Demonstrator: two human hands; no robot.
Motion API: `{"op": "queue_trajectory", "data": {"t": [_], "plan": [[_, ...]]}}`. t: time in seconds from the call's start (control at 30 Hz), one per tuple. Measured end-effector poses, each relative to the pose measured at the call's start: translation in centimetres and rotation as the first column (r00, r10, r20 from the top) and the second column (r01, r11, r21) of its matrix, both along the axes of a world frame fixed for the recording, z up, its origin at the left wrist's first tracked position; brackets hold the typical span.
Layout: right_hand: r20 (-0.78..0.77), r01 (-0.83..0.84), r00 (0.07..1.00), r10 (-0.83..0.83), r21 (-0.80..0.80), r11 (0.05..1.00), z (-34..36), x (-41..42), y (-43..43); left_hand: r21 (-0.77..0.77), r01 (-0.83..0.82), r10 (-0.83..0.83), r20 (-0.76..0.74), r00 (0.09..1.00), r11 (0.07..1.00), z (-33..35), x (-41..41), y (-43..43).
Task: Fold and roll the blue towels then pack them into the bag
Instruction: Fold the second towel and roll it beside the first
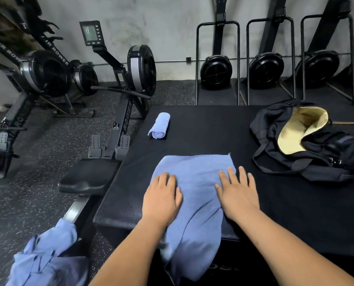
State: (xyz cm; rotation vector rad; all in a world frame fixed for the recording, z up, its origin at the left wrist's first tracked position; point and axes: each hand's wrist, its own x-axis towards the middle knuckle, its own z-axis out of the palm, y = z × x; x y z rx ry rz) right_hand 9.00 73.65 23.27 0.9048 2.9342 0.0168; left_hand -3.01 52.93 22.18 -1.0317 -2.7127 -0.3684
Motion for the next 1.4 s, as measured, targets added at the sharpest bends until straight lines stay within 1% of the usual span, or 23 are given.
{"op": "queue_trajectory", "data": {"t": [0.07,0.1,0.13,0.2,0.27,0.3,0.33,0.4,0.43,0.5,0.63,0.8,0.9,1.0,1.07,1.13,1.17,1.2,1.23,1.27,1.3,1.4], "plan": [[0.059,0.066,0.996,-0.066,-0.009,0.998,0.9,0.2,1.0,-0.022,0.084,-0.083,0.027,0.996,0.996,0.2,-0.3,0.1],[0.067,0.088,0.994,-0.087,-0.011,0.996,1.5,0.3,1.2,-0.045,0.107,-0.105,0.049,0.993,0.993,0.5,-0.4,0.4],[0.041,0.086,0.995,-0.086,-0.008,0.996,1.8,0.2,1.0,-0.075,0.107,-0.101,0.071,0.992,0.991,0.6,-0.4,0.9],[-0.087,-0.001,0.996,-0.002,-0.04,0.999,2.3,0.3,-0.3,-0.161,0.031,-0.012,0.119,0.993,0.986,1.0,0.1,2.0],[-0.184,-0.112,0.979,0.087,-0.13,0.985,1.5,1.3,-2.6,-0.221,-0.068,0.104,0.156,0.982,0.973,1.4,1.3,2.9],[-0.183,-0.132,0.978,0.097,-0.186,0.974,1.0,2.1,-3.6,-0.218,-0.086,0.12,0.144,0.982,0.972,1.5,2.2,3.1],[-0.149,-0.132,0.984,0.101,-0.209,0.969,0.3,2.7,-4.2,-0.199,-0.079,0.104,0.119,0.987,0.977,1.4,3.2,3.3],[-0.103,-0.094,0.992,0.075,-0.191,0.977,-0.7,3.3,-3.5,-0.182,-0.038,0.054,0.084,0.995,0.983,0.7,4.8,3.5],[-0.108,-0.07,0.993,0.051,-0.173,0.982,-1.0,3.2,-2.7,-0.197,-0.02,0.041,0.102,0.994,0.98,0.4,5.2,3.7],[-0.116,-0.061,0.992,0.045,-0.133,0.989,-1.2,2.4,-0.7,-0.24,0.006,0.041,0.19,0.981,0.971,0.0,4.9,4.2],[-0.091,-0.114,0.991,0.102,-0.134,0.984,-1.2,0.7,2.2,-0.269,0.084,-0.005,0.28,0.96,0.959,-0.2,1.1,5.1],[-0.072,-0.178,0.983,0.17,-0.122,0.976,-1.0,-0.7,5.3,-0.333,0.154,-0.048,0.306,0.951,0.93,0.0,-2.8,6.3],[-0.097,-0.209,0.975,0.198,-0.119,0.971,-1.1,-1.6,6.9,-0.314,0.196,-0.096,0.306,0.947,0.929,0.1,-4.7,6.8],[-0.09,-0.232,0.97,0.226,-0.066,0.97,-1.4,-2.8,8.3,-0.275,0.233,-0.146,0.301,0.942,0.933,0.2,-6.3,7.1],[-0.083,-0.24,0.968,0.238,-0.022,0.97,-1.4,-3.5,8.8,-0.185,0.244,-0.189,0.272,0.944,0.952,-0.3,-6.9,7.1],[-0.131,-0.264,0.952,0.276,0.099,0.959,-1.2,-4.1,9.1,-0.041,0.25,-0.238,0.185,0.954,0.967,-0.7,-7.2,7.1],[-0.167,-0.295,0.931,0.326,0.182,0.938,-1.2,-4.3,9.2,0.017,0.273,-0.274,0.086,0.958,0.962,-0.9,-7.3,7.1],[-0.201,-0.337,0.897,0.394,0.265,0.903,-1.3,-4.4,9.2,0.045,0.322,-0.32,-0.045,0.946,0.946,-1.0,-7.3,7.2],[-0.247,-0.378,0.847,0.471,0.344,0.86,-1.6,-4.5,9.0,0.04,0.372,-0.36,-0.172,0.917,0.927,-1.2,-7.1,7.3],[-0.274,-0.406,0.805,0.526,0.39,0.826,-1.6,-4.5,8.6,0.022,0.403,-0.385,-0.252,0.888,0.915,-1.4,-6.9,7.3],[-0.292,-0.412,0.783,0.549,0.417,0.81,-1.7,-4.5,8.1,0.007,0.412,-0.393,-0.288,0.873,0.911,-1.5,-6.7,7.4],[-0.312,-0.352,0.824,0.474,0.374,0.858,-1.8,-4.0,7.4,-0.03,0.364,-0.357,-0.276,0.892,0.931,-1.4,-5.9,7.3]]}}
